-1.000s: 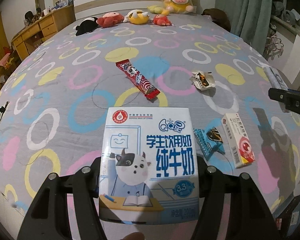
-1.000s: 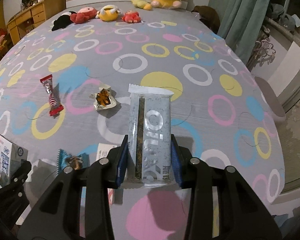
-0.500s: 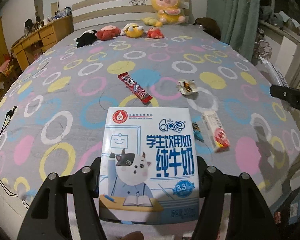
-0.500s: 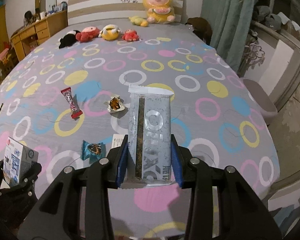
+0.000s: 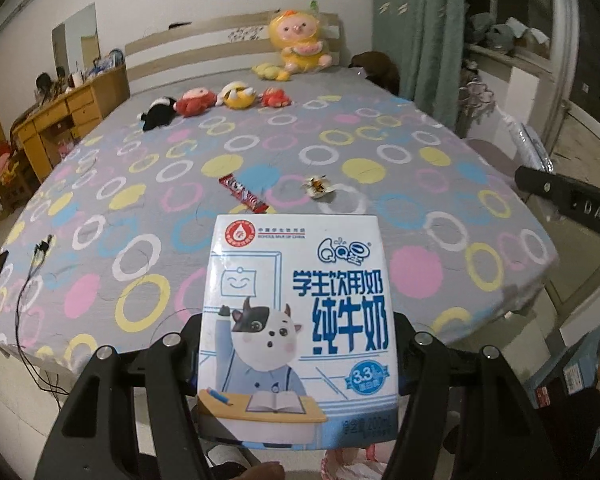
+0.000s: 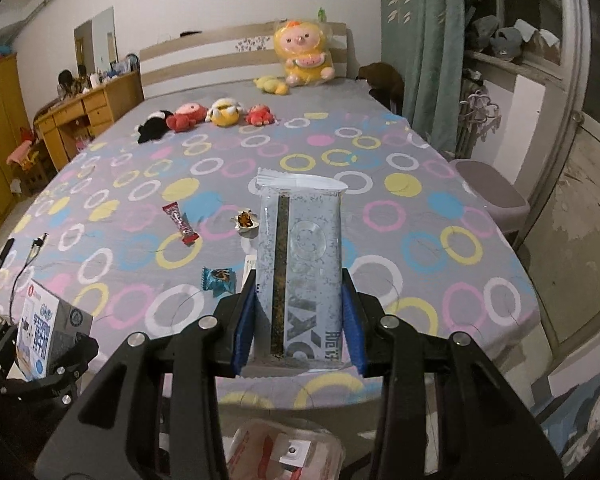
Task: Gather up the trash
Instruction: 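Lift the milk carton with the left tool while the right tool carries the grey wrapper toward the bag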
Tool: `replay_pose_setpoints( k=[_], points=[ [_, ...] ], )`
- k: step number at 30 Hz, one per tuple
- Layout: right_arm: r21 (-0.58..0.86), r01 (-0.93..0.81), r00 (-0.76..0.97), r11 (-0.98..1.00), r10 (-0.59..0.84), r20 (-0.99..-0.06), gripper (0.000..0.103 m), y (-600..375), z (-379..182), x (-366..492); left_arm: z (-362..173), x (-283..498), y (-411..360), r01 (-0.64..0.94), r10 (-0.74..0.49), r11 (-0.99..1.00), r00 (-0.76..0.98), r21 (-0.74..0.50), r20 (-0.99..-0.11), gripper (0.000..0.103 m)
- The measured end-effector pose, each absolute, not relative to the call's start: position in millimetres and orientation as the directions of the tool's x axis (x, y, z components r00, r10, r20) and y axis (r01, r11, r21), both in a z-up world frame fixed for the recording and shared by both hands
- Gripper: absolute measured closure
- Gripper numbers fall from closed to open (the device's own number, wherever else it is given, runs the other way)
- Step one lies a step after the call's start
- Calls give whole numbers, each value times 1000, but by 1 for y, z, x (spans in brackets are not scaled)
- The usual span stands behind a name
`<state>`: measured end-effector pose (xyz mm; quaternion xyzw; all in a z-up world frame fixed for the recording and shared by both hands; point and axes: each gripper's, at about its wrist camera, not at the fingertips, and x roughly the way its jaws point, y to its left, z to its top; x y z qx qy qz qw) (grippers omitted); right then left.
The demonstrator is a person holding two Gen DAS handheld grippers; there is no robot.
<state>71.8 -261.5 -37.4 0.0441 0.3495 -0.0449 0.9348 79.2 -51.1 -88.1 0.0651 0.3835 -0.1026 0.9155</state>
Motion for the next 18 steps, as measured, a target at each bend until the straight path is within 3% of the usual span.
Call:
replay_pose_setpoints(
  k=[18],
  points=[
    [48,119,820,992,-71,-567,65,-260,-6,-37,-52,-15,-87,317,-195,947,702,55,-685,40]
  ],
)
